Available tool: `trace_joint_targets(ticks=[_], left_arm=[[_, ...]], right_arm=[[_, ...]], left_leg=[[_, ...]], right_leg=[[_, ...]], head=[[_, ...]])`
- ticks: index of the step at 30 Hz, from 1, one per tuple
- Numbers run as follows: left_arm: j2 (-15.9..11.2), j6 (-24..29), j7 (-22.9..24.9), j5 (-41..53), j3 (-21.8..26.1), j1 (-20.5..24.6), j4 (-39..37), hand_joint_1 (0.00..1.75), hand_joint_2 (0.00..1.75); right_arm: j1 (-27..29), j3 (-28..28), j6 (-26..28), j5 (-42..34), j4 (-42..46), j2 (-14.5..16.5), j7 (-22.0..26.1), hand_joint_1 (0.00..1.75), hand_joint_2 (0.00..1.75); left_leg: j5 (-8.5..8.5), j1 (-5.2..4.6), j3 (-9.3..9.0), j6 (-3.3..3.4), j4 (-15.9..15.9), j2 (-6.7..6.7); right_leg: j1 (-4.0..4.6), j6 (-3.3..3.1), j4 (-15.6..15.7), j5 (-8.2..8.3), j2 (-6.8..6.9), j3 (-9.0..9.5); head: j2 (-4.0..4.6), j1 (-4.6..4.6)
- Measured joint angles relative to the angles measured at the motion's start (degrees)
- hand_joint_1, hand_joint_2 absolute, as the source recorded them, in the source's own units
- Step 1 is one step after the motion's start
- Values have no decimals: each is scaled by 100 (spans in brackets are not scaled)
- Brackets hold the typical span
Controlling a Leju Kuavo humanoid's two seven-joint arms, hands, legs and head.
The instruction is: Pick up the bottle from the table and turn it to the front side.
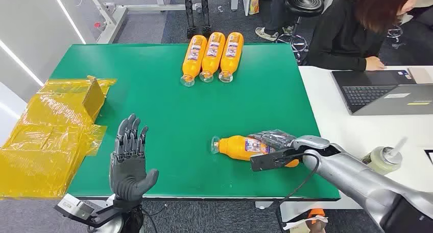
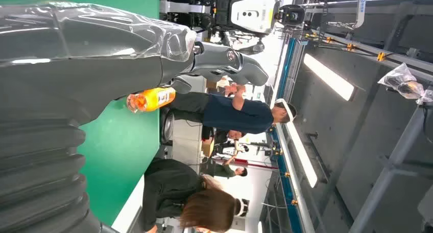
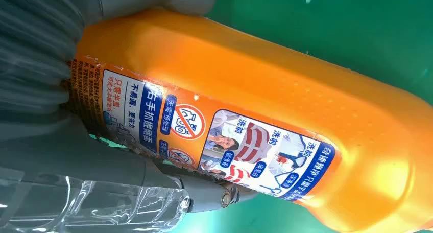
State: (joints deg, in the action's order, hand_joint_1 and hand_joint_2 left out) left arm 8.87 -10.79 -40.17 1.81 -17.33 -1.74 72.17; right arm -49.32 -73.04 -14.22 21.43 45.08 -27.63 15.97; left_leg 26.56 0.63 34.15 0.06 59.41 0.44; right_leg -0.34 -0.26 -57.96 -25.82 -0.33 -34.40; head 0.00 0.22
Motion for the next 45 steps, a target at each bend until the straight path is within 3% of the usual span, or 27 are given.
trace_joint_targets(ticks=[15,20,25,35,45], left_arm=[[1,-1,0,51,0,16,0,0,175],[3,44,0,110,11,-10,3,0,175],[48,110,2,132,81,-62,11,0,175],[243,-69,184,-61,338,36,-103,0,175],[302,-43,206,-59,393,171,-384,0,175]], right_arm=[[178,398,172,162,400,-167,-78,175,175],[351,620,595,490,755,-251,-229,175,175],[576,1246,971,1008,1476,-315,-308,175,175],[1168,2510,1335,1654,2931,-85,-355,175,175],[1445,2854,1397,1760,3371,124,-240,171,175]], left_leg=[[-2,-1,2,3,0,-1],[-3,-1,13,3,0,-2],[-3,-1,18,3,-1,-7],[-2,0,27,2,-5,-1],[-2,-1,30,3,-4,-2]], right_leg=[[-1,2,-1,4,-1,-2],[-2,1,-5,5,-2,-12],[-1,0,-6,5,-5,-21],[0,-2,-7,1,1,-28],[-1,-1,-7,1,0,-29]], head=[[0,0],[0,1],[0,-2],[0,-1],[0,0]])
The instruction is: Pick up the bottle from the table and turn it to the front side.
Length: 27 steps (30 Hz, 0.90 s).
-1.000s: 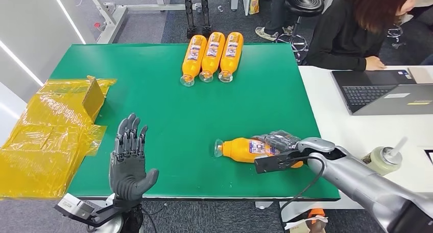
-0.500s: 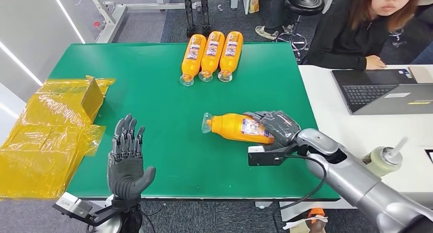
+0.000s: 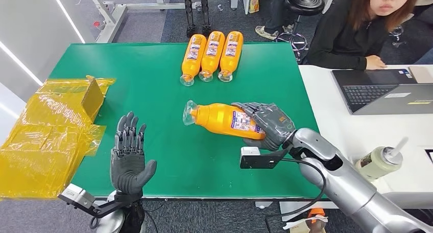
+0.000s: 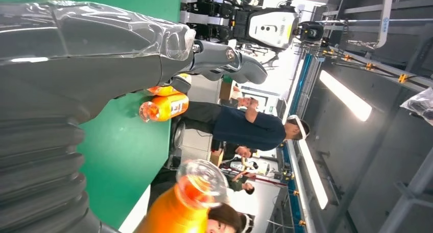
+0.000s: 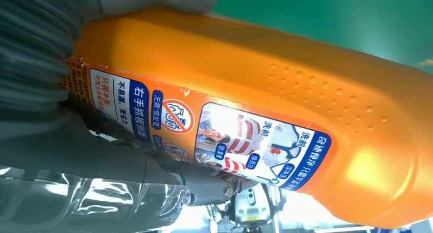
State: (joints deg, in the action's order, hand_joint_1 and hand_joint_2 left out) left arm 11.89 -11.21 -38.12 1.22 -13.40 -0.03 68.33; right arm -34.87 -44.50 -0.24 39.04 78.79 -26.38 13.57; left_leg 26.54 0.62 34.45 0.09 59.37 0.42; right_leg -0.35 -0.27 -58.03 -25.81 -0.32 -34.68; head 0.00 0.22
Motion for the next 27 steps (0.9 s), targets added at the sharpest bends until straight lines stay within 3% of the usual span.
trace_joint_targets(ticks=[2,6,10,23,27], left_arm=[[1,0,0,0,1,3,-5,0,175],[143,-195,35,-93,3,242,-315,0,175],[231,-399,41,-290,-14,313,-428,0,175],[273,-618,199,-765,-64,335,-453,0,175],[253,-886,451,-1252,-122,275,-213,0,175]], right_arm=[[4,3,4,1,1,4,5,171,175],[452,113,541,244,37,845,164,173,175],[601,100,632,238,37,1294,209,173,175],[1084,88,726,9,27,2053,457,172,175],[1277,87,732,-186,-82,2288,607,171,175]], left_leg=[[0,0,0,0,0,0],[2,2,-1,-4,-2,-6],[1,2,-1,-5,-5,-7],[2,1,1,-6,-5,-6],[3,2,1,-7,-8,-7]], right_leg=[[0,0,0,0,0,0],[2,-2,-3,-1,-6,-7],[3,-7,-6,-4,-7,-9],[2,-8,-5,-5,-5,-10],[3,-9,-5,-6,-6,-12]], head=[[0,0],[0,-1],[0,-2],[0,-1],[0,-1]])
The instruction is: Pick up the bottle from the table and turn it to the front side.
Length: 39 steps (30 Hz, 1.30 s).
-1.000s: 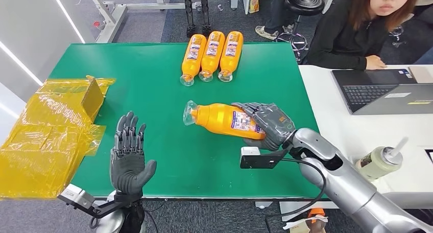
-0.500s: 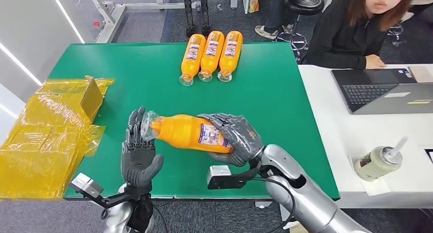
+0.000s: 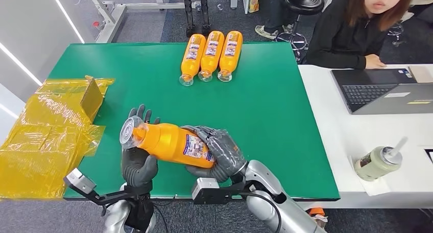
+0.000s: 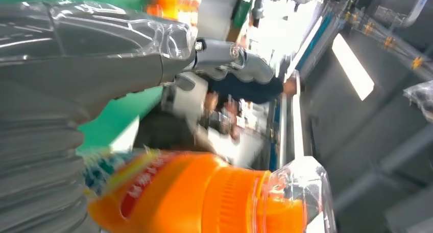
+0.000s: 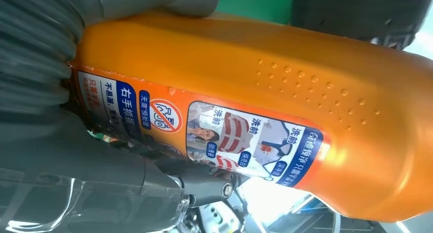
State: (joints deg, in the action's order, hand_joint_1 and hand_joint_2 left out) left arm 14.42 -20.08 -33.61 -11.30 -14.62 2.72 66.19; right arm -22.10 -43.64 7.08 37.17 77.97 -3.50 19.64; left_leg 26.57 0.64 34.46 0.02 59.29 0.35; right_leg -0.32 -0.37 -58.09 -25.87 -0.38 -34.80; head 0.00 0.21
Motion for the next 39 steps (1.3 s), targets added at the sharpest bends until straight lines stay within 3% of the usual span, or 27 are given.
trace_joint_targets(ticks=[11,19,21,23,24,26,39], left_arm=[[-167,-113,238,-545,-186,-203,727,0,175],[-277,-102,242,-557,-225,-344,849,2,175],[-289,-101,242,-564,-226,-356,853,72,175],[-306,-101,241,-560,-226,-358,853,156,175],[-313,-103,239,-549,-226,-357,853,167,175],[-319,-109,225,-508,-226,-354,852,175,175],[-332,-115,180,-411,-192,-324,850,175,175]], right_arm=[[149,-238,-313,-518,-596,194,506,157,175],[161,-394,-380,-553,-829,288,576,151,175],[157,-409,-383,-571,-867,309,576,147,175],[153,-418,-384,-587,-897,330,576,137,175],[152,-421,-380,-593,-905,338,575,133,175],[152,-423,-367,-590,-910,351,572,130,175],[112,-423,-373,-497,-881,421,456,134,175]], left_leg=[[0,-1,2,0,0,1],[0,-1,1,0,0,-2],[0,0,1,-1,0,-2],[0,0,1,-1,0,-2],[0,0,1,-1,0,-2],[-1,-1,1,-1,0,-2],[-1,0,1,-1,0,-2]], right_leg=[[-1,0,0,0,2,0],[-1,0,0,0,0,-3],[-1,0,0,0,0,-3],[-1,-1,0,0,0,-3],[-1,-1,0,0,0,-3],[-1,-1,0,0,0,-3],[-1,-1,0,0,0,-3]], head=[[0,1],[0,1],[0,1],[0,0],[0,0],[0,1],[0,0]])
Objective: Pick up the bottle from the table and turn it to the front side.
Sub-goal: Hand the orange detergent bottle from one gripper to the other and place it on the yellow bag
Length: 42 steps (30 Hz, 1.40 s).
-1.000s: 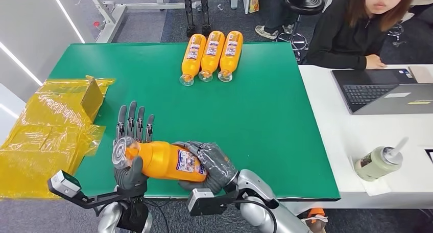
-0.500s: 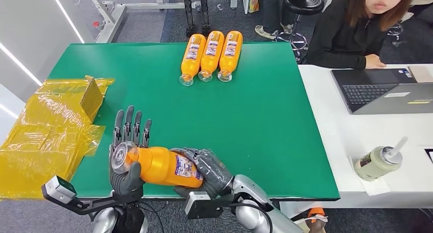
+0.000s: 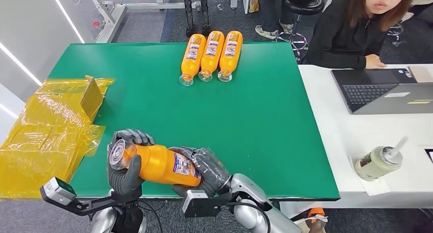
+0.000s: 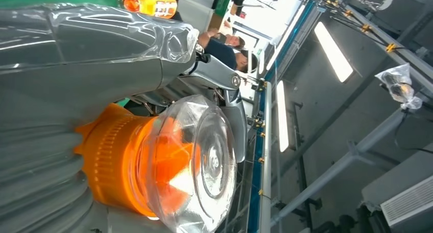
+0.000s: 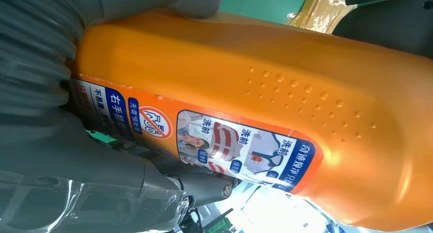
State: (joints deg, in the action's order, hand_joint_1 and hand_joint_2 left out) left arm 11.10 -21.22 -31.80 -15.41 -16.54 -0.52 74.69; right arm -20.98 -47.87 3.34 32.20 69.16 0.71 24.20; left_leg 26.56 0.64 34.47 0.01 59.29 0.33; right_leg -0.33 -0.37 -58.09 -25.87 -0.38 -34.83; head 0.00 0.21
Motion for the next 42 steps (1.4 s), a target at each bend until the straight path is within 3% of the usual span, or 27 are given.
trace_joint_targets(ticks=[17,18,21,22,28,42], left_arm=[[0,5,-3,1,25,39,-9,175,175],[-1,6,-5,-1,27,56,-16,175,175],[-1,7,-13,-13,39,98,-38,175,175],[-1,8,-16,-22,44,110,-43,175,175],[-17,25,-26,-146,58,136,-60,175,175],[-45,258,-73,-299,109,190,-61,175,175]], right_arm=[[-24,0,0,2,-7,18,-14,134,175],[-37,0,-2,2,-8,19,-15,109,175],[-72,0,-16,3,-10,25,-20,9,175],[-77,0,-26,5,-10,29,-19,0,175],[-103,0,-4,-19,-11,36,-4,0,175],[-88,0,610,-231,9,93,238,0,175]], left_leg=[[0,0,0,0,0,0],[0,0,0,0,0,0],[0,0,0,0,0,0],[0,0,0,0,0,0],[0,0,0,0,0,0],[0,0,0,0,0,0]], right_leg=[[0,0,0,0,0,0],[0,0,0,0,0,0],[0,0,0,0,0,1],[0,0,0,1,0,1],[0,0,0,0,0,0],[0,-1,-1,1,0,1]], head=[[0,1],[0,1],[0,0],[0,0],[0,1],[0,1]])
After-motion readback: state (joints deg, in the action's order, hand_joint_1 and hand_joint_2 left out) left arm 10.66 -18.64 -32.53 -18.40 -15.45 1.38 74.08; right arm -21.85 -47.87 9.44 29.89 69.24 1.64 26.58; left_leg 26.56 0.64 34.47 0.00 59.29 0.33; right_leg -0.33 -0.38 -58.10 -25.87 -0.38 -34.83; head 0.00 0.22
